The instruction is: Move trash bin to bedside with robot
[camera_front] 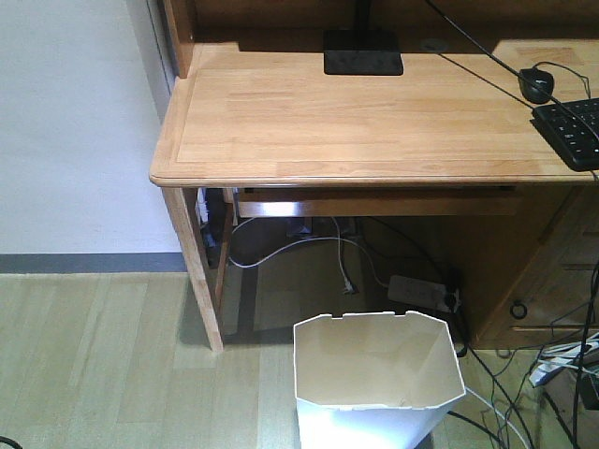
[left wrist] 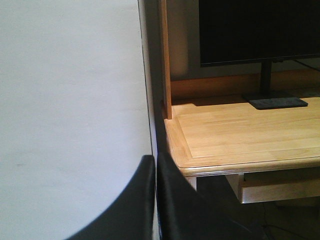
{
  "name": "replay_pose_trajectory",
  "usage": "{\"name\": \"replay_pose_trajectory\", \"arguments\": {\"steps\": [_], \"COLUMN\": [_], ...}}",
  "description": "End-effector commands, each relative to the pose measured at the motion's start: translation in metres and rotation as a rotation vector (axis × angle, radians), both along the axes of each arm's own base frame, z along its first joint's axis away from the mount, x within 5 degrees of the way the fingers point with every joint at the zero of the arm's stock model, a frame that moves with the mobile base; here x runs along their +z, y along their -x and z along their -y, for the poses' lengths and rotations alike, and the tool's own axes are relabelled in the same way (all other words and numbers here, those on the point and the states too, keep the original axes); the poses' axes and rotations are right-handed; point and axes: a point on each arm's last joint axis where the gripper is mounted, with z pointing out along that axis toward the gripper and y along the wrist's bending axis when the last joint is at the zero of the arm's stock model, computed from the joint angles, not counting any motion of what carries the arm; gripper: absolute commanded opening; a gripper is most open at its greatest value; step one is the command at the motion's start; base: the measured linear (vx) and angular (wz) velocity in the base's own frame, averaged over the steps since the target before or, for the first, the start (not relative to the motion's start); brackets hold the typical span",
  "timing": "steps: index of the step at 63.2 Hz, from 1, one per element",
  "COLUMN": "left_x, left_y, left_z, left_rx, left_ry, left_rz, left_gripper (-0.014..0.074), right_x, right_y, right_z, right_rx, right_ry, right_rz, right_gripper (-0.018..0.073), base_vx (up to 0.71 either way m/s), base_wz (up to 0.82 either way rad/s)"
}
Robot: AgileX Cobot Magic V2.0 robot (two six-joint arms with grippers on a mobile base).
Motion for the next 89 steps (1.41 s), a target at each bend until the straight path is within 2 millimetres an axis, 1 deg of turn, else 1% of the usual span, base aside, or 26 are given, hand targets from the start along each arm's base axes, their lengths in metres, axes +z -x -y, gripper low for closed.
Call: {"name": "replay_pose_trajectory", "arguments": {"steps": [1,23,29,36,40,45,48,54,58,63,70,74,81,89], "left_x": [0.003,0.003,0.003,0.003,0.003,0.003,0.003,0.003,0.003,0.003,0.003,0.003,0.003,0.003], "left_y": [0.0,0.0,0.0,0.0,0.0,0.0,0.0,0.0,0.0,0.0,0.0,0.0,0.0,0.0], "left_z": [0.0,0.0,0.0,0.0,0.0,0.0,0.0,0.0,0.0,0.0,0.0,0.0,0.0,0.0], "left_rx": [-0.002,-0.002,-0.002,-0.002,-0.002,-0.002,-0.002,-0.002,-0.002,-0.002,-0.002,-0.002,-0.002,-0.002], "left_ry": [0.025,0.025,0.025,0.025,0.025,0.025,0.025,0.025,0.025,0.025,0.025,0.025,0.025,0.025], "left_rz": [0.067,0.067,0.067,0.067,0.067,0.067,0.067,0.067,0.067,0.067,0.067,0.067,0.067,0.067], "left_gripper": [-0.0006,-0.0006,-0.0006,-0.0006,-0.0006,-0.0006,-0.0006,-0.0006,-0.0006,-0.0006,-0.0006,-0.0006,-0.0006,-0.0006], "right_x": [0.008,0.008,0.012,0.03,0.044,0.061,0.07,0.089,0.097,0.1,0.097,0.091,0.084,0.078], "right_y": [0.0,0.0,0.0,0.003,0.004,0.001,-0.003,-0.018,-0.032,-0.047,-0.066,-0.073,-0.083,-0.088], "right_z": [0.0,0.0,-0.001,-0.001,-0.001,-0.001,-0.001,0.0,0.001,0.002,0.003,0.004,0.004,0.005], "right_rx": [0.004,0.004,0.006,0.011,0.011,0.009,0.008,0.006,0.005,0.004,0.003,0.003,0.004,0.004], "right_ry": [0.009,0.009,0.003,0.012,0.013,0.024,0.029,0.032,0.027,0.02,0.011,0.01,0.006,0.011], "right_rz": [0.08,0.08,0.124,0.259,0.284,0.268,0.243,0.146,0.055,-0.053,-0.181,-0.231,-0.284,-0.333], "right_gripper": [-0.0003,-0.0003,-0.0003,-0.0003,-0.0003,-0.0003,-0.0003,-0.0003,-0.0003,-0.0003,-0.0003,-0.0003,-0.0003,0.0], "base_vx": [0.0,0.0,0.0,0.0,0.0,0.0,0.0,0.0,0.0,0.0,0.0,0.0,0.0,0.0], "base_wz": [0.0,0.0,0.0,0.0,0.0,0.0,0.0,0.0,0.0,0.0,0.0,0.0,0.0,0.0]}}
